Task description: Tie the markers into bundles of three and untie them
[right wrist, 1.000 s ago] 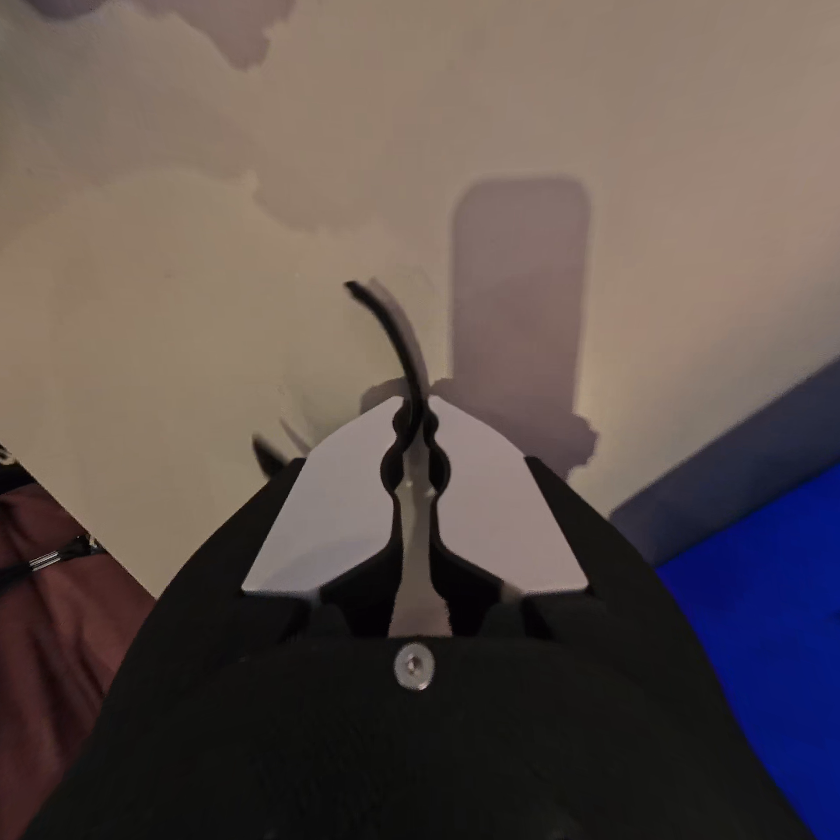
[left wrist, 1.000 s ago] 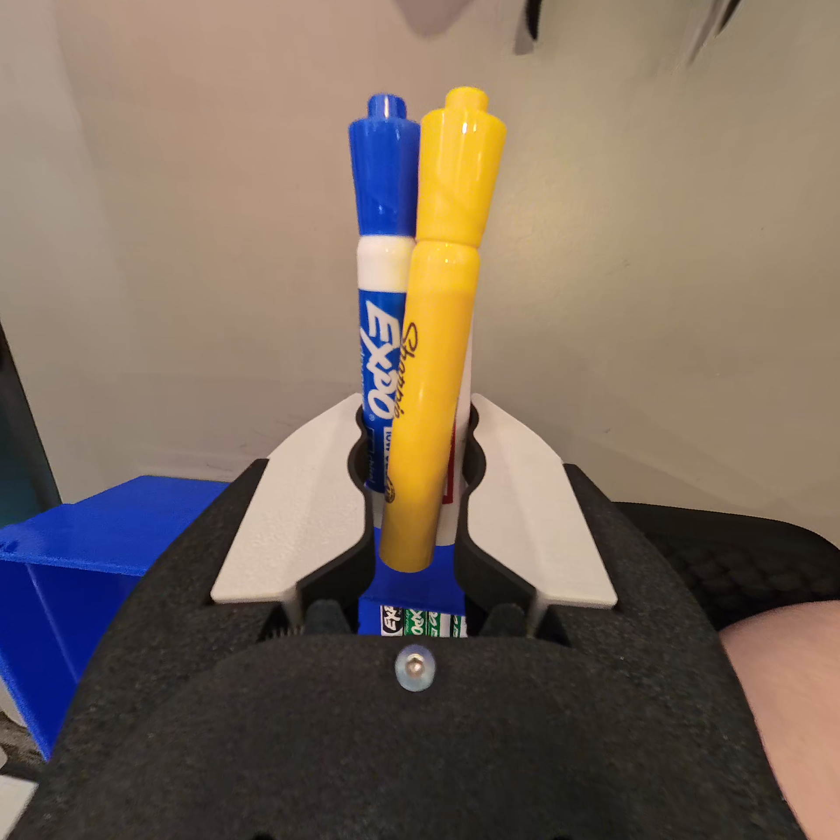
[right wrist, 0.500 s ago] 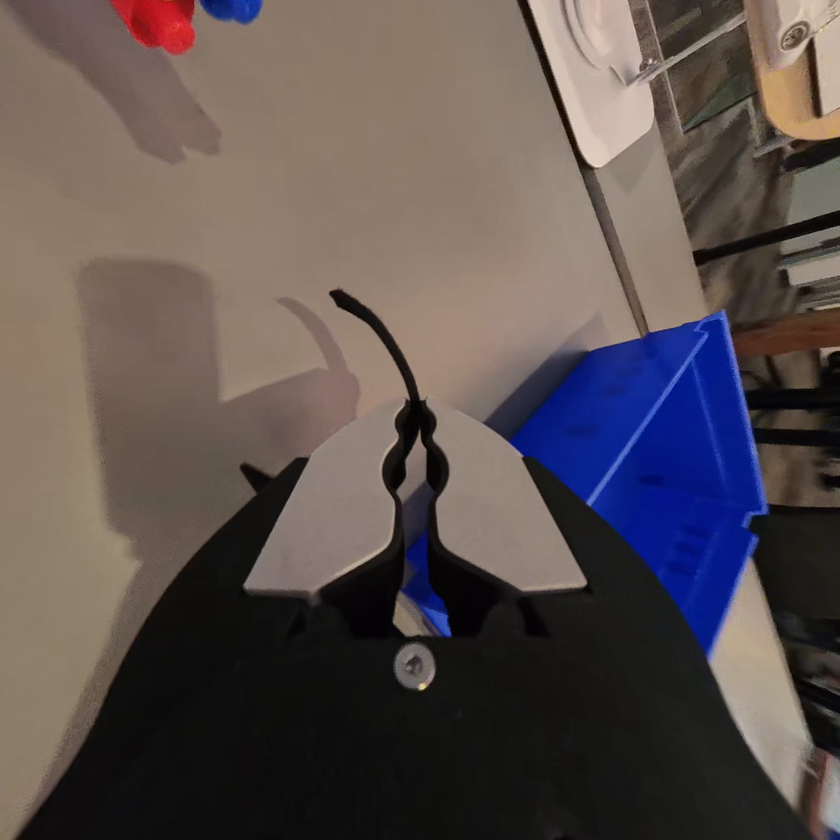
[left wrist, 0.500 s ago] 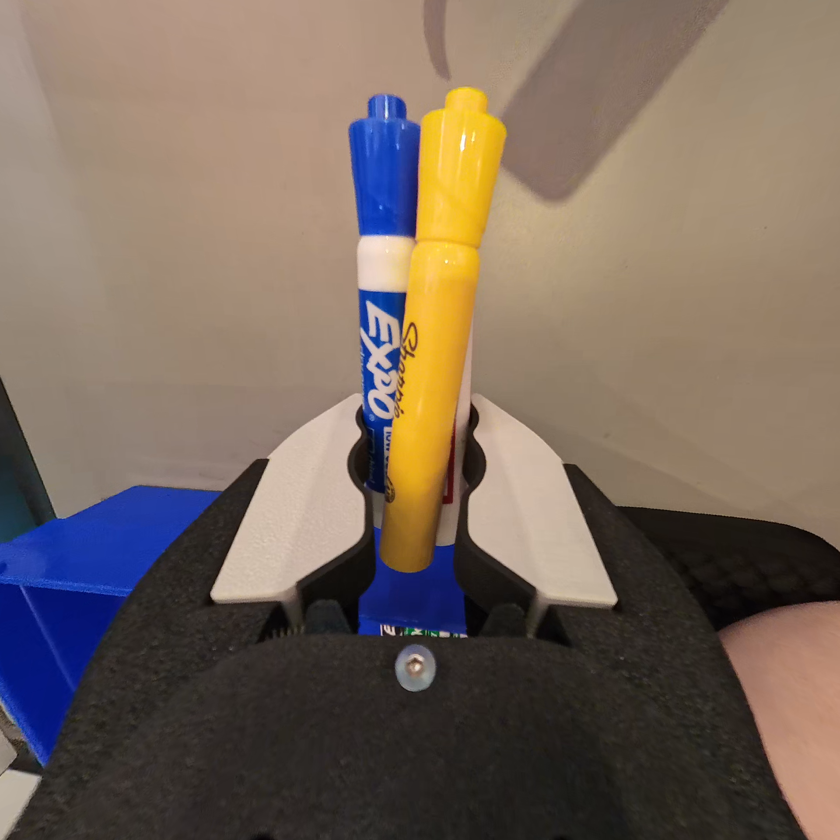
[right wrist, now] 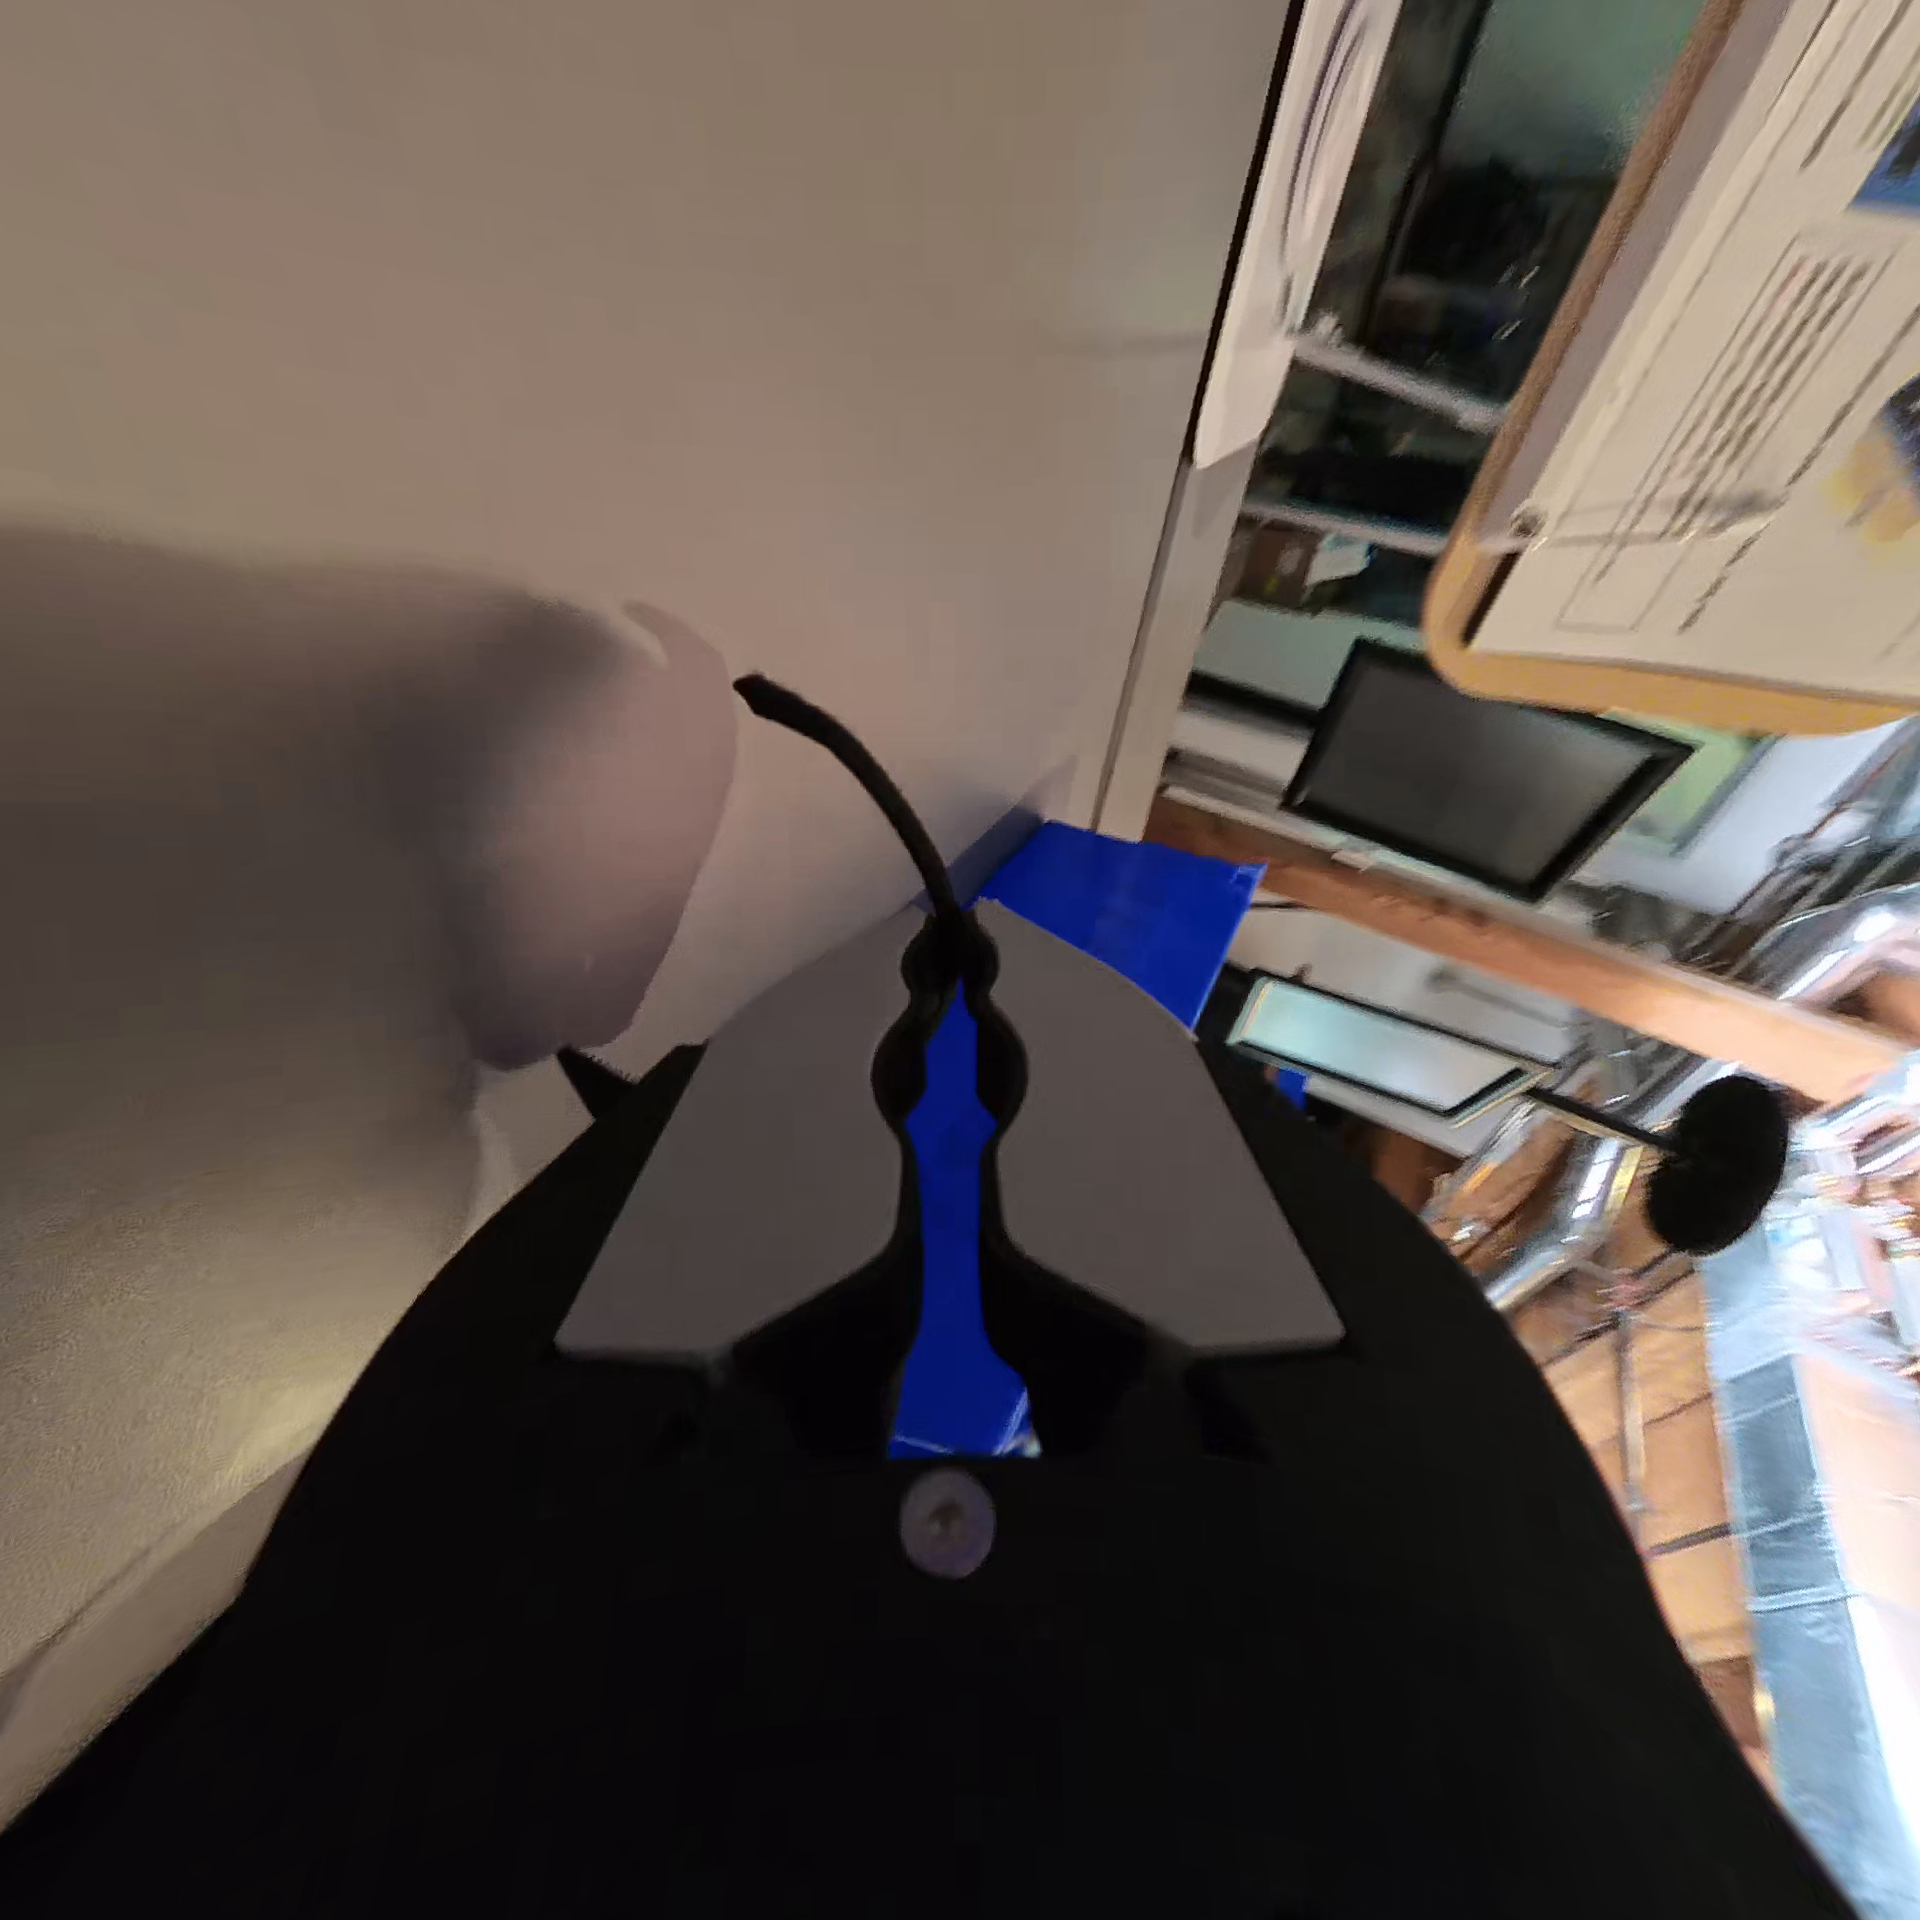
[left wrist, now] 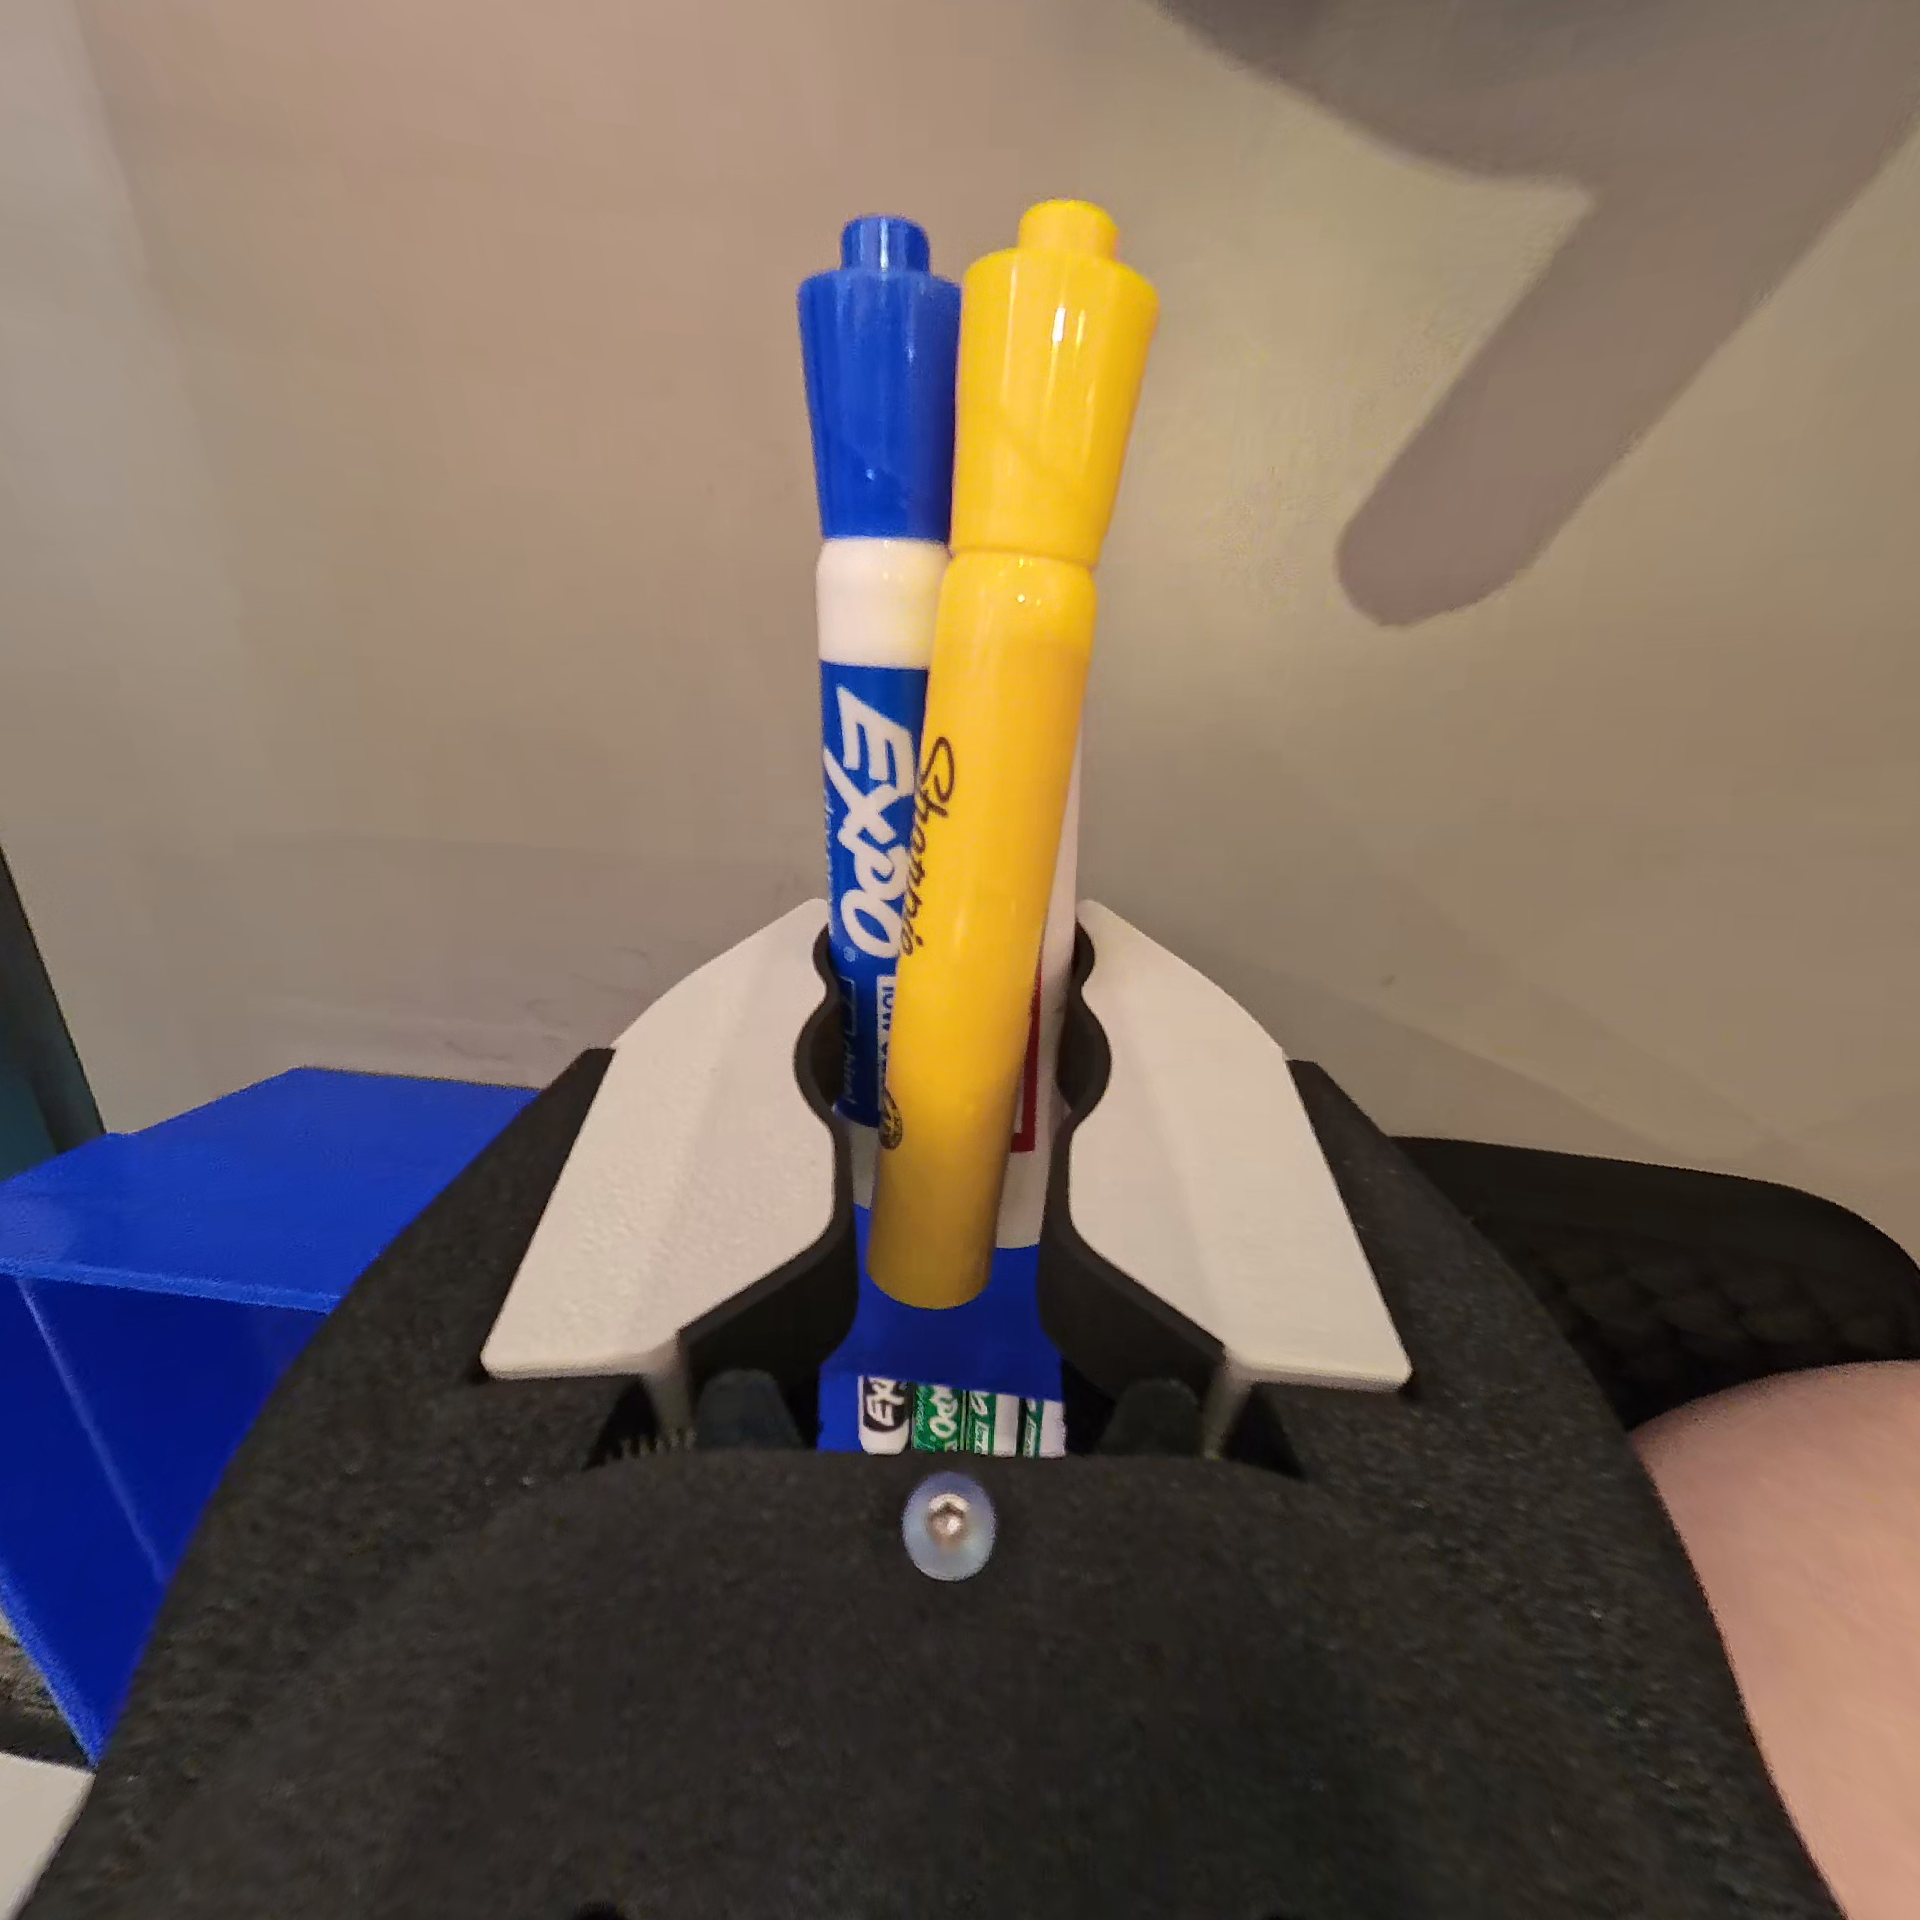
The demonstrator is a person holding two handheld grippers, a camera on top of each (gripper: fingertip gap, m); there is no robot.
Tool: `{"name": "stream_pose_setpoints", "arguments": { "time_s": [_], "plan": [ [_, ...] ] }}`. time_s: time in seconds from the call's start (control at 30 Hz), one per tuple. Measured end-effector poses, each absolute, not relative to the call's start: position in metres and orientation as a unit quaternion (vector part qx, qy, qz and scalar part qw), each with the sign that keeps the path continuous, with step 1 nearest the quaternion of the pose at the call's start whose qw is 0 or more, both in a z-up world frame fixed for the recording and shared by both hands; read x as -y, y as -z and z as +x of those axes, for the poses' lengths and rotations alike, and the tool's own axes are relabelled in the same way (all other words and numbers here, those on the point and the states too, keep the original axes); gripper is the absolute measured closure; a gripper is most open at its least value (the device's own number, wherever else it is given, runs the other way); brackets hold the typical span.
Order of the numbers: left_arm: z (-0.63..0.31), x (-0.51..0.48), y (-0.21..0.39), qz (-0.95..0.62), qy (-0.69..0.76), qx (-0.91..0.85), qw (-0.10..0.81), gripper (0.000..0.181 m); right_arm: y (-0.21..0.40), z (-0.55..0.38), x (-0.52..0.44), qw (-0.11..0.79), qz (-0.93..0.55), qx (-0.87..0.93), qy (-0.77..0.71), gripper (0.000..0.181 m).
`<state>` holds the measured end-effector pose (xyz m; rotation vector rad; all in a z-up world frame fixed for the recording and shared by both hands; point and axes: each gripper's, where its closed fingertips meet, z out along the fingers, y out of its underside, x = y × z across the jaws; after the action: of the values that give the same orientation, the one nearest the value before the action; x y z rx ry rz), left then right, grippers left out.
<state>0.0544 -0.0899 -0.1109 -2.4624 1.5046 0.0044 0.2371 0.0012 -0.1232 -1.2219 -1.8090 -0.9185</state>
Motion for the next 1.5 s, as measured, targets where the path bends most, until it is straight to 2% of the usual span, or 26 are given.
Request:
{"name": "stream_pose_setpoints", "arguments": {
  "time_s": [0.07,0.2,0.27,0.43,0.63,0.77,0.93,1.0,1.07,1.37,1.5],
  "plan": [
    [0.053,0.09,0.11,-0.848,-0.001,-0.515,0.128,0.143,0.129,0.235,0.008,0.387,-0.444,0.719,0.368,0.174],
    [0.053,0.09,0.109,-0.848,0.002,-0.513,0.131,0.143,0.147,0.241,0.027,0.37,-0.458,0.735,0.336,0.159],
    [0.052,0.09,0.109,-0.849,0.001,-0.512,0.13,0.142,0.152,0.242,0.038,0.368,-0.473,0.741,0.301,0.16],
    [0.051,0.09,0.111,-0.85,0.0,-0.512,0.127,0.143,0.164,0.251,0.059,0.307,-0.575,0.743,0.154,0.155],
    [0.054,0.09,0.111,-0.849,0.002,-0.514,0.126,0.143,0.133,0.269,0.028,0.206,-0.694,0.689,-0.034,0.153],
    [0.054,0.091,0.112,-0.848,0.003,-0.515,0.123,0.143,0.138,0.278,0.016,0.131,-0.739,0.659,-0.051,0.16],
    [0.054,0.091,0.114,-0.849,0.006,-0.515,0.119,0.143,0.158,0.281,0.002,0.108,-0.753,0.647,0.058,0.165],
    [0.054,0.091,0.115,-0.849,0.005,-0.515,0.117,0.143,0.161,0.272,0.009,0.096,-0.77,0.63,0.025,0.173],
    [0.055,0.092,0.115,-0.849,0.005,-0.516,0.115,0.143,0.165,0.268,0.014,0.081,-0.793,0.604,0.005,0.173],
    [0.055,0.092,0.111,-0.847,0.004,-0.516,0.125,0.143,0.184,0.271,0.017,0.081,-0.824,0.56,-0.019,0.177],
    [0.056,0.088,0.11,-0.848,0.001,-0.513,0.131,0.143,0.173,0.265,0.006,0.13,-0.824,0.55,-0.037,0.177]
  ]
}}
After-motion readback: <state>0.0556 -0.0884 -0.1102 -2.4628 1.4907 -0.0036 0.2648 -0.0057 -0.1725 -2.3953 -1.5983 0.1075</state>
